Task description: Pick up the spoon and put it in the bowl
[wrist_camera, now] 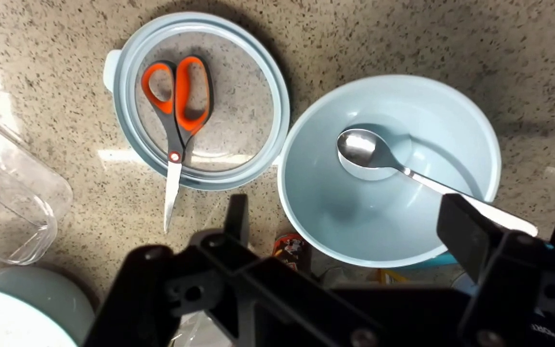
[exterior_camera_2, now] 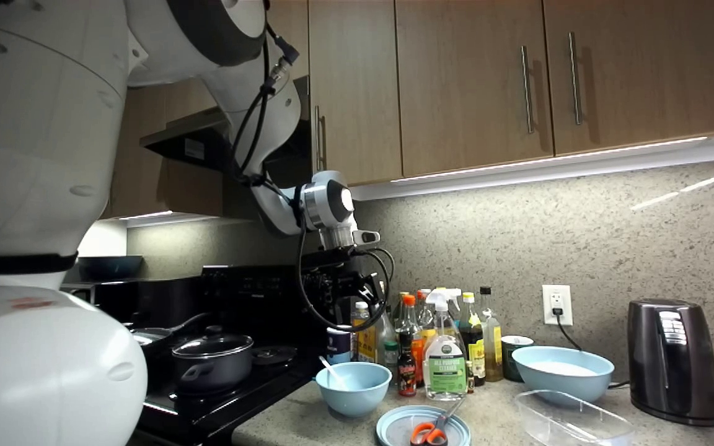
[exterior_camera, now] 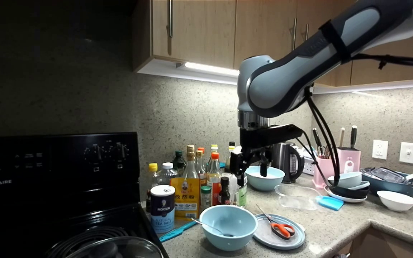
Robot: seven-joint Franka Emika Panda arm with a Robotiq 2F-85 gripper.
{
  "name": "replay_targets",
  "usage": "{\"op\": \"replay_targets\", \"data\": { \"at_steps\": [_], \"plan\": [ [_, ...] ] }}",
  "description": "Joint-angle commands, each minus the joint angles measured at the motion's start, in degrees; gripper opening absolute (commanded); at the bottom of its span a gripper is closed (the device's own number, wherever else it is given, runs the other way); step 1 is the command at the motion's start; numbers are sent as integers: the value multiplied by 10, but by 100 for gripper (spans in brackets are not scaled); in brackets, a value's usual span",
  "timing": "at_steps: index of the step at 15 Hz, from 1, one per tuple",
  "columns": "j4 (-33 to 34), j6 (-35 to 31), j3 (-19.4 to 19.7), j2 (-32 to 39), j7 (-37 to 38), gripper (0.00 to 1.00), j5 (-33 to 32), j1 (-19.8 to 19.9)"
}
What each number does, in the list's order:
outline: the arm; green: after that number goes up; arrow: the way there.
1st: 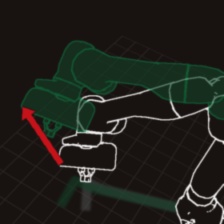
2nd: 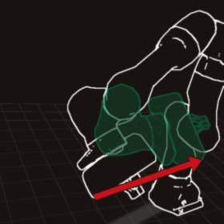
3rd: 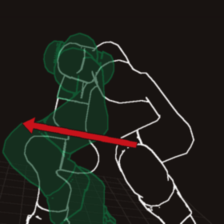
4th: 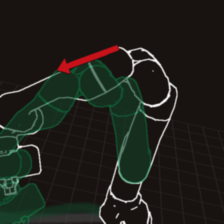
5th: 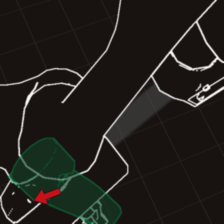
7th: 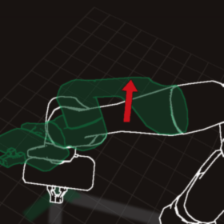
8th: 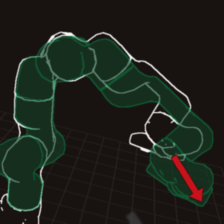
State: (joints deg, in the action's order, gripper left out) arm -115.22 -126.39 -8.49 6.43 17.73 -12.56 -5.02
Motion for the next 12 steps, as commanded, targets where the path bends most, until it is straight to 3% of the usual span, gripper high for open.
{"op": "replay_targets", "data": {
  "at_steps": [1, 9, 10, 12],
  "plan": [
    [37, 4, 7, 55, -26, 100, 10, -18],
    [168, 75, 11, 197, -60, 100, -5, -77],
    [135, 46, 15, 176, -34, 100, 6, -77],
    [158, 59, 16, 196, -43, 100, 6, -85]
  ]
}}
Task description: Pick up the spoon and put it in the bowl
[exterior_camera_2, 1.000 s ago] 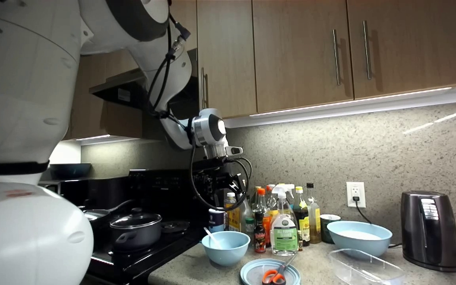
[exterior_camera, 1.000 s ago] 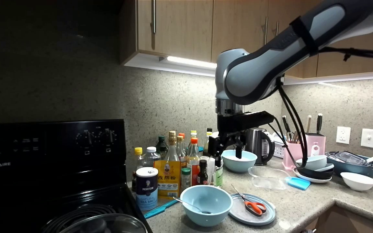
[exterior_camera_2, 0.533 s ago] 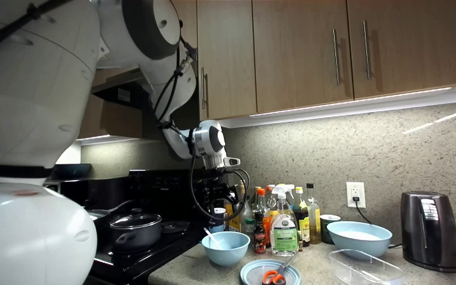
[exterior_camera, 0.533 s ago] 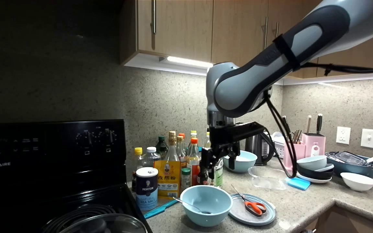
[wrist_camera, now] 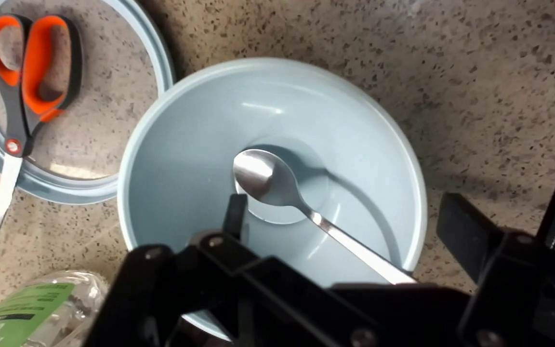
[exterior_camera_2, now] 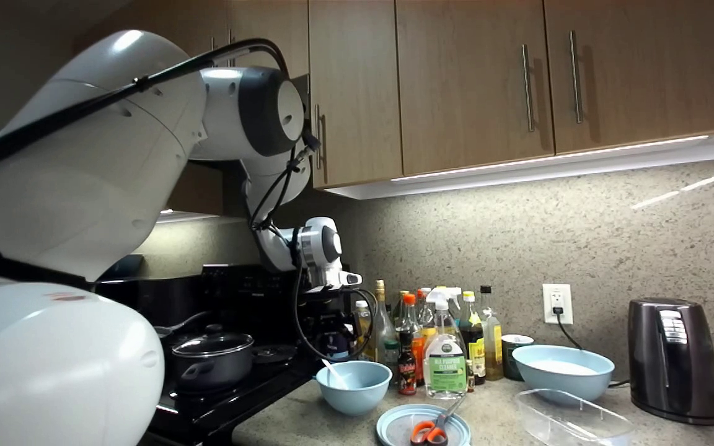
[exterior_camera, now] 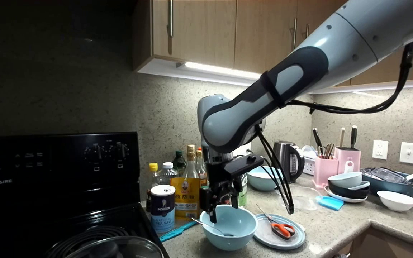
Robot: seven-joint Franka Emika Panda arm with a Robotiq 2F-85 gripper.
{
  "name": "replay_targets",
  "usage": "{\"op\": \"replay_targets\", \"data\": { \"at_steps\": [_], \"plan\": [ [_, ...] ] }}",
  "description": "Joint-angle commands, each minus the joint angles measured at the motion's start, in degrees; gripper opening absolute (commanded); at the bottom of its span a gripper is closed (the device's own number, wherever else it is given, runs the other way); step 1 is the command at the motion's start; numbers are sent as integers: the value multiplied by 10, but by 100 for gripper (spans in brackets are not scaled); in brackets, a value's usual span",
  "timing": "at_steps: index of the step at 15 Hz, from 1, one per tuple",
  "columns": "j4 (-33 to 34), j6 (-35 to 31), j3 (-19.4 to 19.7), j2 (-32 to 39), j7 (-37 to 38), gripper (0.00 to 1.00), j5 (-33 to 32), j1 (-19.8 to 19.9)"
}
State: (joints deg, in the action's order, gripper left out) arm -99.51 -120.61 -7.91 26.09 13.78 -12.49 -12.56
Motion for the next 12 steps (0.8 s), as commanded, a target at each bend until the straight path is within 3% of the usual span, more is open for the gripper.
{"op": "replay_targets", "data": {
  "at_steps": [1, 3, 12],
  "plan": [
    [6, 3, 11, 3, -5, 100, 6, -10],
    [10, 6, 13, 4, -7, 100, 5, -10],
    [136, 42, 3, 105, -122, 100, 5, -18]
  ]
}}
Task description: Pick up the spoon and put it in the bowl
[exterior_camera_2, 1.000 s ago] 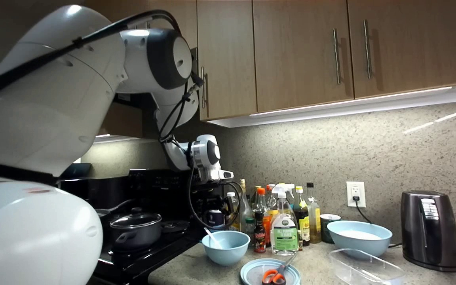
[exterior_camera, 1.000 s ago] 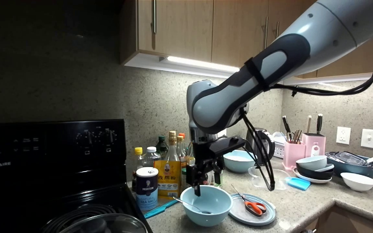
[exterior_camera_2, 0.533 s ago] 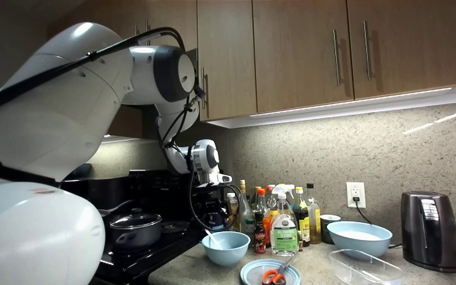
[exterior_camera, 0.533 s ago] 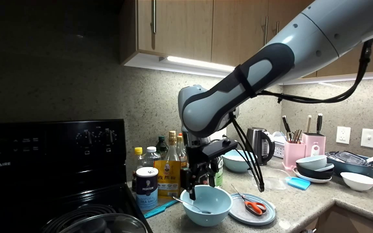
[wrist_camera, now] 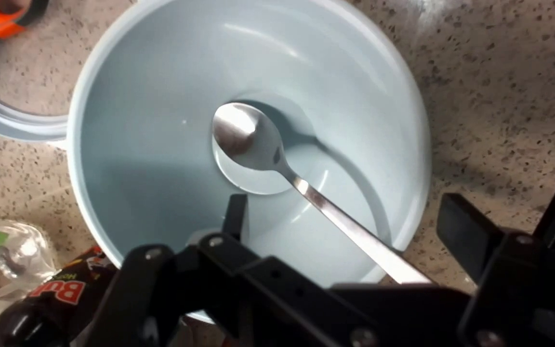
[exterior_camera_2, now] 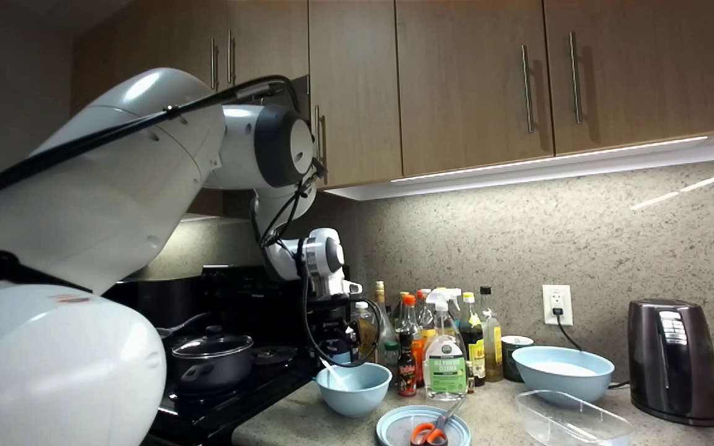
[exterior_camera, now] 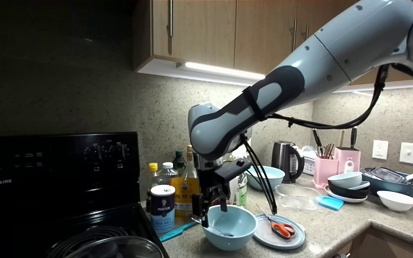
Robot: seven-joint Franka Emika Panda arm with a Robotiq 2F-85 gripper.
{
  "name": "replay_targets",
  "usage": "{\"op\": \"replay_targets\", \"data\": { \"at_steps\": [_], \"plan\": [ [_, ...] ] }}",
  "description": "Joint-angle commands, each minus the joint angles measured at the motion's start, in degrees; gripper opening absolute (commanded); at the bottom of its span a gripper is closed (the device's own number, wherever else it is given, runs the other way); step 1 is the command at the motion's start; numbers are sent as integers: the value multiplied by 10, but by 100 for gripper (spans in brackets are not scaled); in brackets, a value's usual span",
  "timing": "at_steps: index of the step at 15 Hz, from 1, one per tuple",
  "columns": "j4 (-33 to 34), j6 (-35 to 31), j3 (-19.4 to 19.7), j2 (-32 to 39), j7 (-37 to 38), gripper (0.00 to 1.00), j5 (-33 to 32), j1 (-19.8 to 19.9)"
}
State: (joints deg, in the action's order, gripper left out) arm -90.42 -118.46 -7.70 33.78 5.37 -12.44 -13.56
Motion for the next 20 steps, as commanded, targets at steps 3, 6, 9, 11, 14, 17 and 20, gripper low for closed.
{"op": "replay_targets", "data": {
  "at_steps": [3, 6, 9, 11, 14, 17, 20],
  "plan": [
    [73, 30, 1, 45, -44, 100, -5, -27],
    [85, 32, 5, 51, -37, 86, -14, -47],
    [99, 37, 7, 58, -34, 60, -10, -57],
    [107, 40, 13, 62, -23, 47, -11, -62],
    [114, 39, 18, 63, -19, 27, -12, -63],
    [121, 40, 22, 64, -16, 7, -13, -65],
    [125, 38, 22, 62, -20, 3, -10, -62]
  ]
}}
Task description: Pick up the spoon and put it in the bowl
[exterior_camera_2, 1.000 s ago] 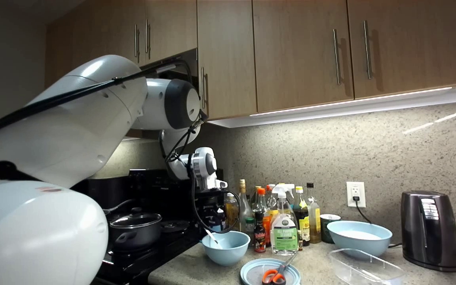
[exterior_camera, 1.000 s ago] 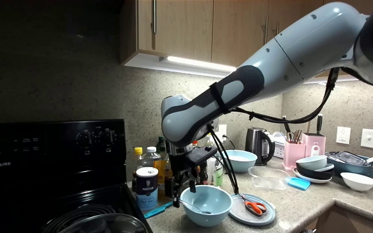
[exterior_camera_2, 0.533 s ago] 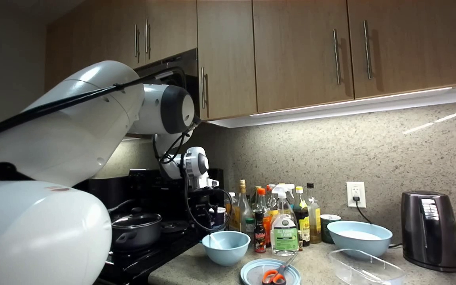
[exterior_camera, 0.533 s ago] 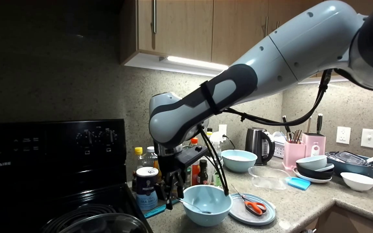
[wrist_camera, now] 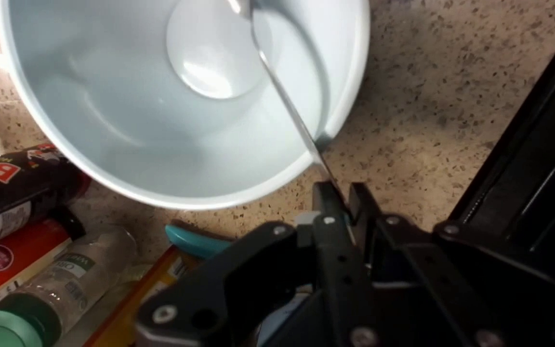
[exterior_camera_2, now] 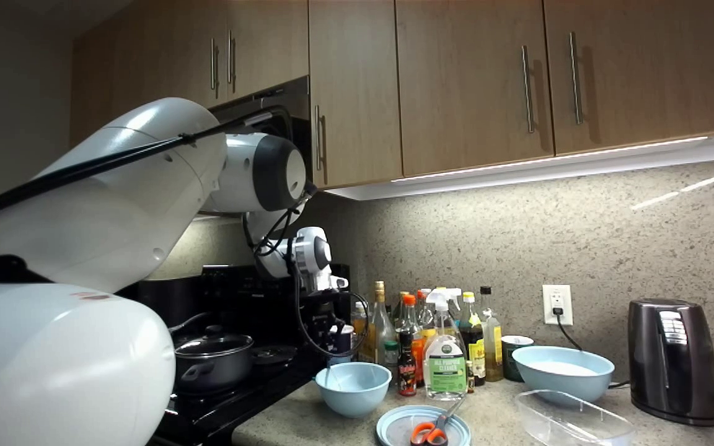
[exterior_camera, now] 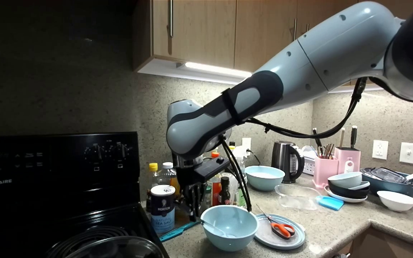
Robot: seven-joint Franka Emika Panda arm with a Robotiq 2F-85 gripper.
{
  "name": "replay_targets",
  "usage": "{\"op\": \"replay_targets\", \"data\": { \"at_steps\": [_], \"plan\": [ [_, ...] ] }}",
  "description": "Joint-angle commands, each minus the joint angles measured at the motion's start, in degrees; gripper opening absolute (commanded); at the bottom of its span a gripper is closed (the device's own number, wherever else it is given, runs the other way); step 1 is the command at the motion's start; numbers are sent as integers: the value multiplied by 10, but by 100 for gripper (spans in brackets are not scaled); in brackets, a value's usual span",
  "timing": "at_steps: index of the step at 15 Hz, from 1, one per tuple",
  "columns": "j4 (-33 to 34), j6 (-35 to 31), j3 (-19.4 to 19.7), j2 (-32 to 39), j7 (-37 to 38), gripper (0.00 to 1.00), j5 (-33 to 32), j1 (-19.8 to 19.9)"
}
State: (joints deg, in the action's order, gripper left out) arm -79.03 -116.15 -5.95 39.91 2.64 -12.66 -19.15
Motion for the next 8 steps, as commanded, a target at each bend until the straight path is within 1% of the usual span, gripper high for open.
{"op": "replay_targets", "data": {
  "at_steps": [1, 2, 3, 5, 6, 7, 8],
  "plan": [
    [13, 15, 4, 0, 6, 2, -7, -5],
    [15, 14, 5, 0, 6, 1, -7, -5],
    [14, 13, 5, -2, 7, 4, -6, -5],
    [7, 4, 6, -8, 10, 5, -8, -5],
    [4, -1, 7, -11, 13, 4, -10, -6],
    [-6, -22, 11, -17, 19, 6, -17, -7],
    [-11, -42, 15, -22, 25, 4, -23, -9]
  ]
}}
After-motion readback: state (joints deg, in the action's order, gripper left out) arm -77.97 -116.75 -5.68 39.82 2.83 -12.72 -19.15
